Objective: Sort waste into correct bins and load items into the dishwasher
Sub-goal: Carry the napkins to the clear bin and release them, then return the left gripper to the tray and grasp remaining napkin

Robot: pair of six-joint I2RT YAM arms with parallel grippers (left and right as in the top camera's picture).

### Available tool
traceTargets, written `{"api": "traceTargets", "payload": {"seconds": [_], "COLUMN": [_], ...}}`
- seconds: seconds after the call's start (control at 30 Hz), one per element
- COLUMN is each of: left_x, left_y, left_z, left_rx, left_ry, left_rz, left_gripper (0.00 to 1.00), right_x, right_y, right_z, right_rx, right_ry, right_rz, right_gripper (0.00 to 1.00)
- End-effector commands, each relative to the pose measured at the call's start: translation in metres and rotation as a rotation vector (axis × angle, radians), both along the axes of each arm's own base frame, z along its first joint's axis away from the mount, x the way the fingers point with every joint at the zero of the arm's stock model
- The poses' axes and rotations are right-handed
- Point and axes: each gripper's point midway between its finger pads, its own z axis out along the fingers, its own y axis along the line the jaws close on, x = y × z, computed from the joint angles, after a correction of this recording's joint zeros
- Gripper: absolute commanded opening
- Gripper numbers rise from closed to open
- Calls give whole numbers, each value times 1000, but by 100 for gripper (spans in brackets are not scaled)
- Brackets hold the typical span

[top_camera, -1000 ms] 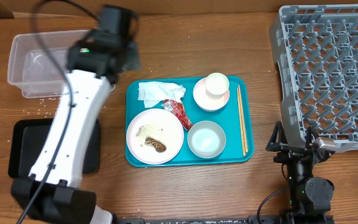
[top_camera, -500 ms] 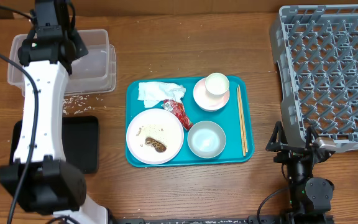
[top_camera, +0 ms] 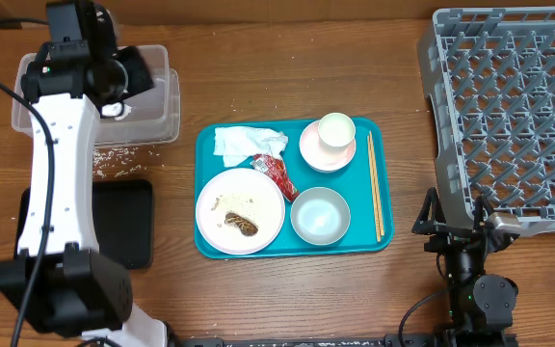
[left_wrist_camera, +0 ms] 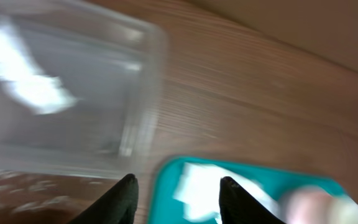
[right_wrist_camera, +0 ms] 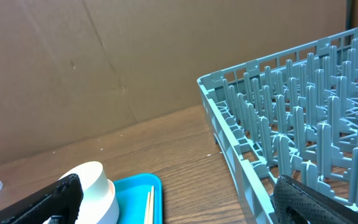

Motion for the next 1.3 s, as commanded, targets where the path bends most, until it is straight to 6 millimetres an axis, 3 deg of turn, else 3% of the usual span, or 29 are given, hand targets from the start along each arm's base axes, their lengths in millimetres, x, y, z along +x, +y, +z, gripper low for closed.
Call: {"api": "traceTargets", "payload": {"seconds": [0.0, 0.1, 0.2, 0.37, 0.67, 0.83, 1.17, 1.2, 1.27], "left_x": [-25, -40, -45, -47, -30, -28, -23, -24, -27], "left_y": [-95, -129, -143, -145, -144, -142, -143, -143, -144], "left_z": [39, 15, -19, -78, -164, -199, -241, -245, -254], "left_rx": [-193, -120, 27, 212, 142, 129, 131, 132, 127], "left_ry": [-80, -1, 106, 292, 467, 530, 569, 578, 603], "left_rz": [-389, -508, -505, -367, -148, -91, -61, -57, -61], "left_gripper": [52, 63, 63, 59, 52, 51, 49, 46, 24], "right_x": [0, 0, 0, 0, 0, 0, 0, 0, 0], "right_y": [-2, -2, -2, -2, -2, -2, -2, -2, -2], "right_z": [-3, -3, -3, -3, -3, -3, -3, -3, -3], "right_rx": [-7, -7, -7, -7, -7, -7, -7, -7, -7], "right_ry": [2, 1, 1, 1, 2, 1, 2, 2, 1], "right_rz": [-12, -12, -12, -12, -12, -12, -12, -12, -12], "right_gripper": [100, 100, 100, 100, 100, 100, 100, 100, 100]}}
